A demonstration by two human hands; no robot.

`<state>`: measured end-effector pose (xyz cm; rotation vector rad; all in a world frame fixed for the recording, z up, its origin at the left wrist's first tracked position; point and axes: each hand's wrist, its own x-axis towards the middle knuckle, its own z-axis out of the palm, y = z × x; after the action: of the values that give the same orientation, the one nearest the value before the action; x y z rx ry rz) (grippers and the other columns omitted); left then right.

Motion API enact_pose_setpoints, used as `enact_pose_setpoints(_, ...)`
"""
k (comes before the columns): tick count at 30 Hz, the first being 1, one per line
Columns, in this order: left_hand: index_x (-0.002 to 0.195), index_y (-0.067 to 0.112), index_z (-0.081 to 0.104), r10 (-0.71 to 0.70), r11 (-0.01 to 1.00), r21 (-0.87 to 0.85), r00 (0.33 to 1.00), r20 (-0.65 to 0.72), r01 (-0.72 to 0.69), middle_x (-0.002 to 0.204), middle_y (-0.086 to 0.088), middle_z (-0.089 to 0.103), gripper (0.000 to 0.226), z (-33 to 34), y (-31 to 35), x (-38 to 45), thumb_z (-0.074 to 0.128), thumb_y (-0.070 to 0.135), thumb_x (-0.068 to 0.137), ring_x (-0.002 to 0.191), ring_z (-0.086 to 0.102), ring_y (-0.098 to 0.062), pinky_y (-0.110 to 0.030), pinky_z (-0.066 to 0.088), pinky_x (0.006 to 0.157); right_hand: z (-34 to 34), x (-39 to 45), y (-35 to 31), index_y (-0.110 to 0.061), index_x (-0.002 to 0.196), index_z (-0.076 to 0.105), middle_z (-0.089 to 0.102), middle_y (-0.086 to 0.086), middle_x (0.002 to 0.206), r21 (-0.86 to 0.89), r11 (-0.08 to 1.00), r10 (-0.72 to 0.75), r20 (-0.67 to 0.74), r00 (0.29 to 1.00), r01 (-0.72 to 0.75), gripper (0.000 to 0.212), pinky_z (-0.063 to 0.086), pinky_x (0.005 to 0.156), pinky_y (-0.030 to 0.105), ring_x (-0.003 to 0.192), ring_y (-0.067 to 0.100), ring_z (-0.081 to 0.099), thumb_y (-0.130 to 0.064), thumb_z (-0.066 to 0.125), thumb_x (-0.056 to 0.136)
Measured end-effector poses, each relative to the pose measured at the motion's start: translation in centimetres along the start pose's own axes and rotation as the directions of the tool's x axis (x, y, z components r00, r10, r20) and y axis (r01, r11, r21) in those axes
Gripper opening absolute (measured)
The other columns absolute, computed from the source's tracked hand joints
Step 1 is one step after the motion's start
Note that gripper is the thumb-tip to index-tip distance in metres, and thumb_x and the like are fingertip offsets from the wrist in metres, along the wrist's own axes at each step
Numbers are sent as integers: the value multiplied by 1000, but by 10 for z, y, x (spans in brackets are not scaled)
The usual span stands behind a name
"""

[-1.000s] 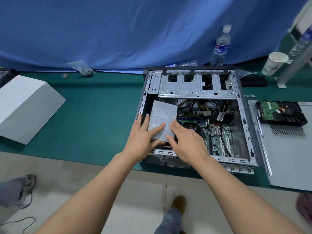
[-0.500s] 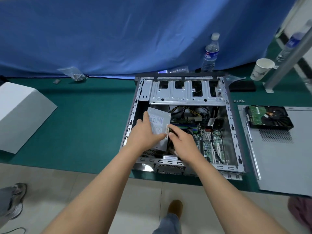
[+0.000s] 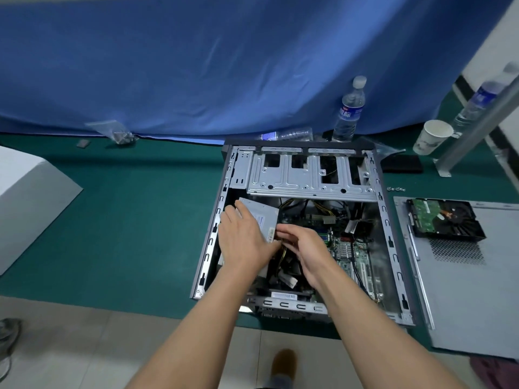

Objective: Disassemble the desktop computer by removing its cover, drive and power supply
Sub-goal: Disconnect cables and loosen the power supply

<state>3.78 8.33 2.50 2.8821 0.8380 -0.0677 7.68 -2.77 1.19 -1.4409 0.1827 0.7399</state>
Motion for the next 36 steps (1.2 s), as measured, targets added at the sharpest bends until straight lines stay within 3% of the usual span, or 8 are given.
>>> enact_pose_setpoints(3,142,1,23,-15,997,-80,1000,9,16,123,-14,39,114,-17,-6,10,67,70,63,114,37,-30,-35,35,97,2,3,-16,-13,91,73,73,6,96,-6,997,-75,13,997,75,23,50,91,26,94,11,68,-11,49,89)
enact_pose_setpoints(8,127,7,39,57,989,-138,997,49,-50,115,-11,40,94,-48,-9,23,69,65,59,111,40,-30,-35,38,88,-1,7,-39,-14,92,72,74,6,84,-112,983,-148,-19,989,145,22,43,101,39,98,22,66,-10,50,91)
enact_pose_setpoints(15,103,13,49,153,971,-206,979,133,-124,102,-4,40,74,-94,-9,37,68,63,52,103,45,-28,-39,44,83,-13,14,-64,-14,86,67,70,0,87,-217,941,-257,44,965,261,17,49,78,17,90,14,62,0,58,85)
enact_pose_setpoints(19,81,20,49,213,945,-284,965,155,-162,91,2,39,60,-122,-8,49,61,64,42,87,46,-20,-35,43,71,-24,21,-67,-19,105,63,63,0,109,-445,839,-315,73,946,313,25,44,86,22,103,13,57,-3,60,85)
enact_pose_setpoints(22,74,18,47,280,924,-309,948,150,-224,88,3,40,55,-135,-5,54,62,60,42,80,46,-14,-31,40,66,-31,28,-64,-16,128,51,51,3,131,-699,638,-275,184,944,322,50,37,102,30,122,18,46,-7,65,81)
enact_pose_setpoints(29,102,23,51,333,894,-375,925,183,-248,96,5,44,76,-149,-18,64,63,61,38,92,46,-13,-6,32,64,-49,39,-62,-22,128,47,46,-1,130,-985,71,-415,112,903,155,48,26,104,35,122,21,37,-10,57,84)
enact_pose_setpoints(32,126,20,52,364,870,-410,918,158,-274,101,6,45,104,-154,-28,66,60,66,32,96,44,-11,-8,32,67,-63,41,-67,-27,124,50,47,0,122,-991,23,-431,107,896,130,41,27,102,34,116,20,37,-12,57,86)
enact_pose_setpoints(36,140,28,43,388,844,-467,902,190,-264,112,9,46,115,-160,-39,68,62,65,33,104,46,-6,-20,34,80,-62,41,-62,-33,125,53,43,-5,119,-947,144,-417,204,886,286,42,28,100,31,112,16,33,-21,64,87)
